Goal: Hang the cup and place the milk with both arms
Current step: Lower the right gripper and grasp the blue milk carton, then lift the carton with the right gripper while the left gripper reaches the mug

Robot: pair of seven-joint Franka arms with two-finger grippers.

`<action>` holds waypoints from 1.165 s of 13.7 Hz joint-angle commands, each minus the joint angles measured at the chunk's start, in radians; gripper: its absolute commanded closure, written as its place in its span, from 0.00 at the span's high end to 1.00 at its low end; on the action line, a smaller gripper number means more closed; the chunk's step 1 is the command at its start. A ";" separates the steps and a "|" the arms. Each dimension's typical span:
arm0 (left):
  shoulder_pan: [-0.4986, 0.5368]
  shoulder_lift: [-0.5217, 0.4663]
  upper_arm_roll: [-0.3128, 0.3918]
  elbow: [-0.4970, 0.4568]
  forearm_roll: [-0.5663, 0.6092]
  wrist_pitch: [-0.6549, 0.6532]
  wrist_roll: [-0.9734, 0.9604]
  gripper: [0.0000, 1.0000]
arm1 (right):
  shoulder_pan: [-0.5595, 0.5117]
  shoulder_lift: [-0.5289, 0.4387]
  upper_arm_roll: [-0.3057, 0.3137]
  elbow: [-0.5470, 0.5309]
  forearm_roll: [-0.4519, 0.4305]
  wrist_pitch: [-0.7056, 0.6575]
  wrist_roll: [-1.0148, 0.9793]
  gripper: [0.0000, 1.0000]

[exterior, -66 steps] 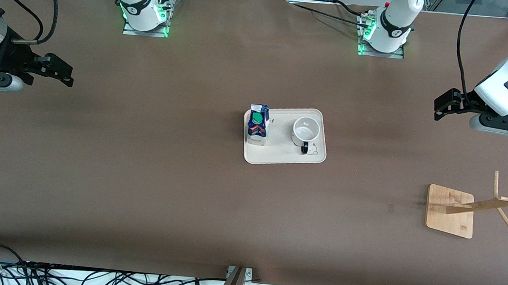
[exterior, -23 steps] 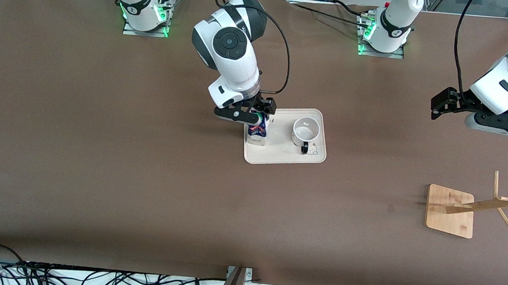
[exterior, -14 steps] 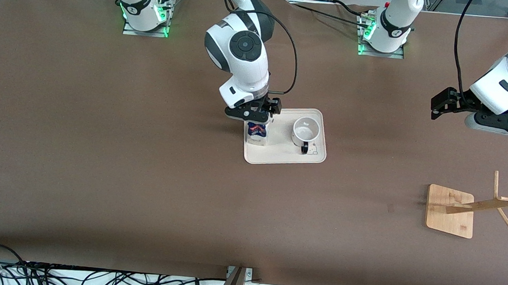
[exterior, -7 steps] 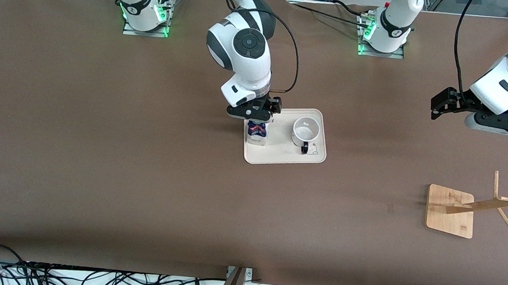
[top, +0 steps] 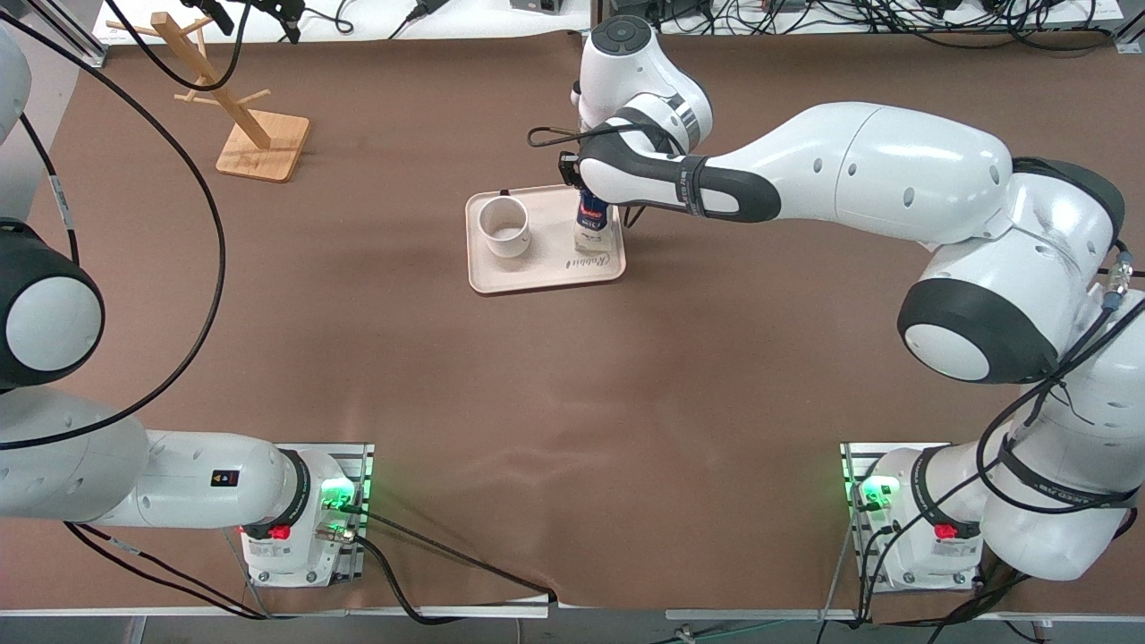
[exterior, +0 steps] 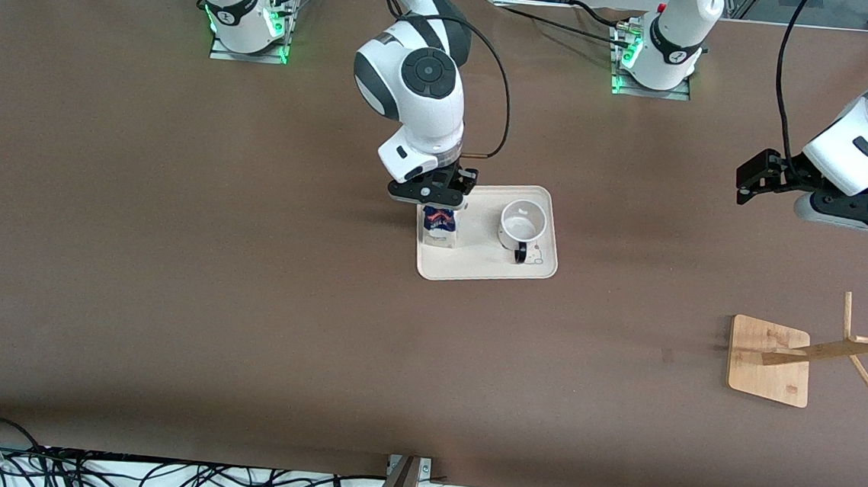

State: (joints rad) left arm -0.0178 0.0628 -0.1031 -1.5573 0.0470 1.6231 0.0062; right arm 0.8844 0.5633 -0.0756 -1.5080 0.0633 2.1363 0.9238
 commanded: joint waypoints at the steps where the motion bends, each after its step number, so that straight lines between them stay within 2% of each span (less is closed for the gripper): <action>1: -0.007 0.018 0.000 0.040 0.024 -0.028 0.014 1.00 | 0.013 0.006 -0.012 0.015 -0.016 -0.010 0.013 0.38; 4: -0.007 0.018 0.000 0.042 0.022 -0.028 0.014 1.00 | 0.010 -0.006 -0.012 0.019 -0.011 -0.021 0.003 0.37; 9: -0.007 0.032 -0.032 0.040 0.022 -0.055 0.011 1.00 | -0.018 -0.084 -0.024 0.022 0.000 -0.131 -0.039 0.37; 13: -0.005 0.070 -0.030 0.069 0.013 -0.060 0.008 1.00 | -0.116 -0.157 -0.027 0.019 0.004 -0.229 -0.244 0.37; 14: -0.007 0.104 -0.032 0.097 0.020 -0.060 0.008 1.00 | -0.140 -0.169 -0.045 0.012 0.004 -0.255 -0.320 0.37; 16: -0.008 0.126 -0.035 0.109 0.016 -0.062 0.020 1.00 | -0.147 -0.180 -0.132 -0.006 0.007 -0.279 -0.487 0.39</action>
State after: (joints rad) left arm -0.0197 0.1347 -0.1339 -1.5197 0.0470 1.5906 0.0062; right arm 0.7491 0.4076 -0.1527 -1.4799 0.0637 1.8738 0.5720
